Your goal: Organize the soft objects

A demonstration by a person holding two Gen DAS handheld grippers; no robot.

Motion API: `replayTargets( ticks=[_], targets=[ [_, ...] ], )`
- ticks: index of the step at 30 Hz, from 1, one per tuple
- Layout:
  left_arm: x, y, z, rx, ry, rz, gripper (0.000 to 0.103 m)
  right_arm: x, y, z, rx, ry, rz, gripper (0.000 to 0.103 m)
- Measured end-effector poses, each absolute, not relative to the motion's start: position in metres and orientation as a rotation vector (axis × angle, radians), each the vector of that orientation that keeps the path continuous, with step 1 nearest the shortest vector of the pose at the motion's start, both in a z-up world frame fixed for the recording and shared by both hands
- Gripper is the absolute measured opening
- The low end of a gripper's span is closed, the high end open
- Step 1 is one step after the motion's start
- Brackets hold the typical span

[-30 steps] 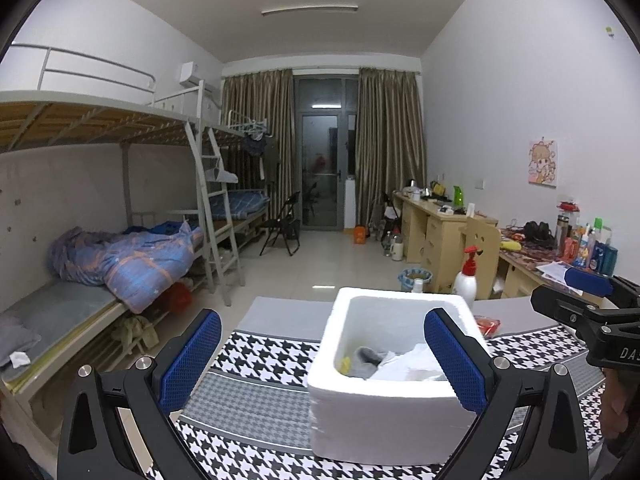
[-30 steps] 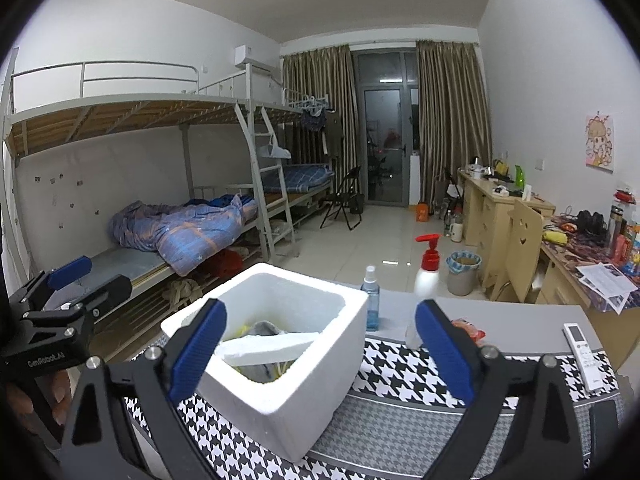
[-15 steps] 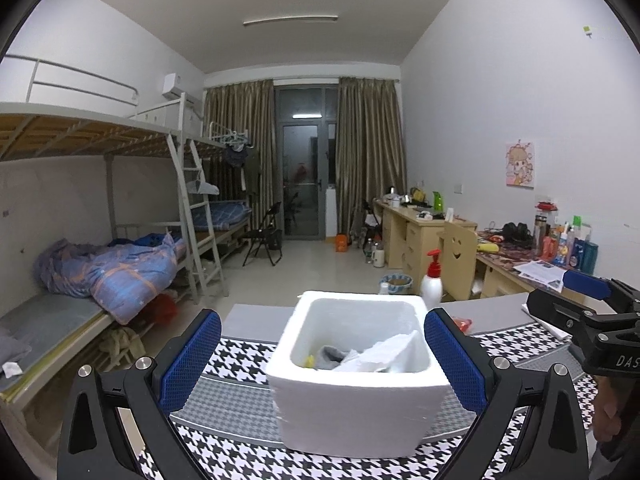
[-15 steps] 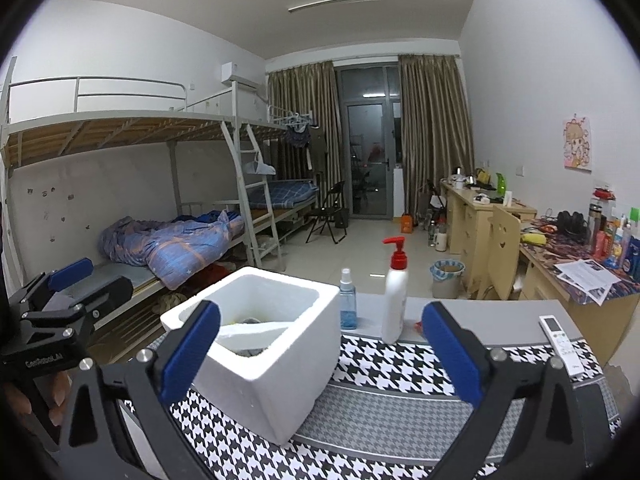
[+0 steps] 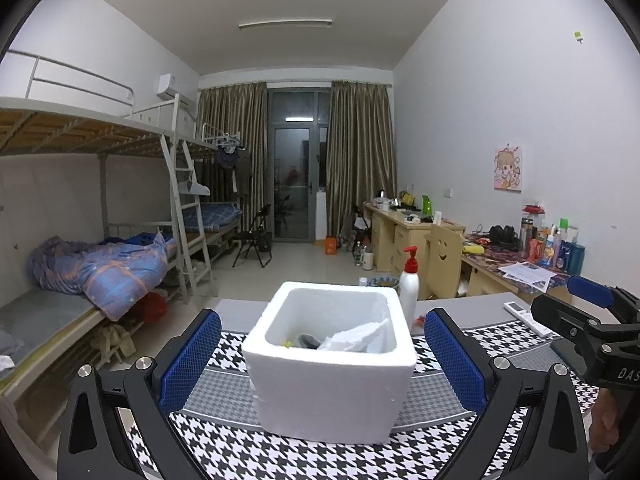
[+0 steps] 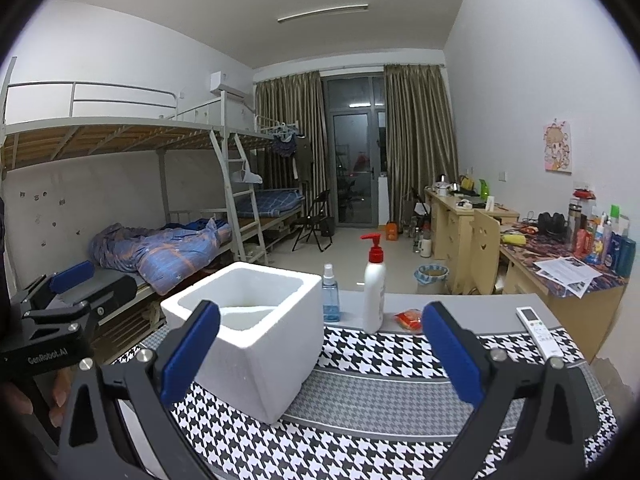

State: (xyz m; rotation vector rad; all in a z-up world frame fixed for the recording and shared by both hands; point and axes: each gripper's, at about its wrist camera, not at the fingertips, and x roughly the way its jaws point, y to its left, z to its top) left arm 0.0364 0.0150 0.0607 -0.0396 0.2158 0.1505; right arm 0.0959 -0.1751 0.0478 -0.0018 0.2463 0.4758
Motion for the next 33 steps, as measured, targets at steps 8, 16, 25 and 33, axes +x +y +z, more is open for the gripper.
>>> replayTargets(
  ticks=[8,16,25,33],
  targets=[
    [0.028,0.009,0.045,-0.030,0.224,0.142,0.102,0.086,-0.181,0.033,0.011,0.246,0.455,0.102],
    [0.022,0.006,0.037,-0.019,0.235,0.139,0.102,0.076,-0.184,0.022,0.006,0.251,0.437,0.102],
    [0.013,0.003,0.028,-0.019,0.233,0.130,0.102,0.064,-0.187,0.011,0.007,0.253,0.432,0.102],
    [0.003,-0.001,0.018,-0.007,0.229,0.119,0.102,0.055,-0.187,0.002,0.011,0.231,0.418,0.102]
  ],
)
